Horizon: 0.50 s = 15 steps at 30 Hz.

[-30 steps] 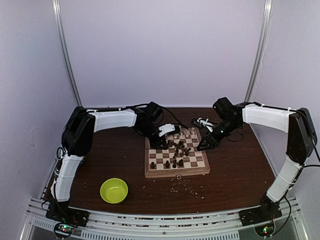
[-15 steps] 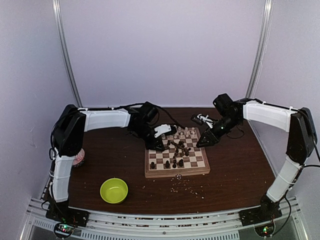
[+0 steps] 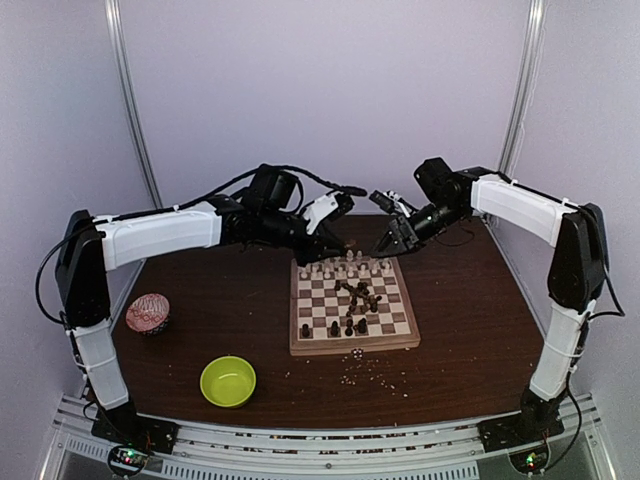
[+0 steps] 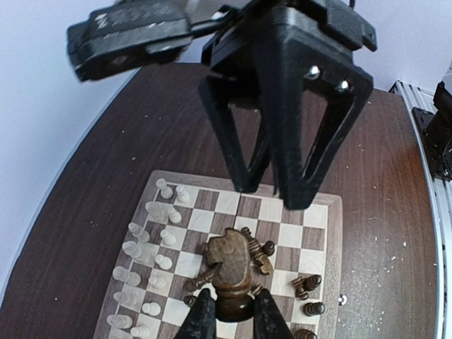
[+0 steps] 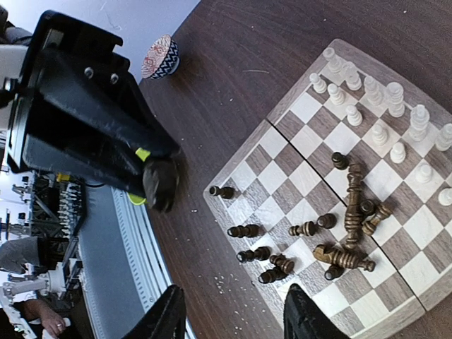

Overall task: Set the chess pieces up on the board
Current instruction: Pass from the left arm to the right

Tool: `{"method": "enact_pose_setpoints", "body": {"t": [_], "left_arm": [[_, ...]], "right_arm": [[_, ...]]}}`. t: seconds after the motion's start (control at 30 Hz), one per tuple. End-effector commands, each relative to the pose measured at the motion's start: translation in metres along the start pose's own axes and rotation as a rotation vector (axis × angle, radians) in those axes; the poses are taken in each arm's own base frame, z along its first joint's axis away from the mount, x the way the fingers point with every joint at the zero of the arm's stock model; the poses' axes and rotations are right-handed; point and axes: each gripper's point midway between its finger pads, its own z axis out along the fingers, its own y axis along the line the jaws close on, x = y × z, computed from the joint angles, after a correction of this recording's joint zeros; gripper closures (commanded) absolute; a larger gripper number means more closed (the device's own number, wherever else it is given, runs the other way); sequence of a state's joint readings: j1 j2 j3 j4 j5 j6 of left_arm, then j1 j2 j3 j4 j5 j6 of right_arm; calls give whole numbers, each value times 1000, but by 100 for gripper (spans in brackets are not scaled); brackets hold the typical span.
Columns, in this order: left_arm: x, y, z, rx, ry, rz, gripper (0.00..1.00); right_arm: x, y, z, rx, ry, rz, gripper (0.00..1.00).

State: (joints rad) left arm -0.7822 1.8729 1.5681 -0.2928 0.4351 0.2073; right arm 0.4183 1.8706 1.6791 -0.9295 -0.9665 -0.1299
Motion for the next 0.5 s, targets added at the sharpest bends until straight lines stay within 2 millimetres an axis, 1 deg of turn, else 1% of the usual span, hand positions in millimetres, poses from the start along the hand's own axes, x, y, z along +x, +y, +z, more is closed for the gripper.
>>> {"method": "enact_pose_setpoints", "body": {"t": [0.0,0.17,0.27,0.37,0.47], "left_arm": [[-20,-9,2,-13,-61,10,82],[-27,-14,4,-12,-68,20,82],[-29,-16,5,-10,-72,23,82],[-31,-17,5,-9,-77,23,82],[-33,-17,5,-12,-80,26,82]], "right_arm": [[-19,24,-5,-150,-46,107,51],[-25,37,-4,-241,-70,136,51],[-25,40,-2,-258,-82,151,52],[-25,43,2,-277,-81,163,57],[-25,46,6,-293,-80,165,63]]}}
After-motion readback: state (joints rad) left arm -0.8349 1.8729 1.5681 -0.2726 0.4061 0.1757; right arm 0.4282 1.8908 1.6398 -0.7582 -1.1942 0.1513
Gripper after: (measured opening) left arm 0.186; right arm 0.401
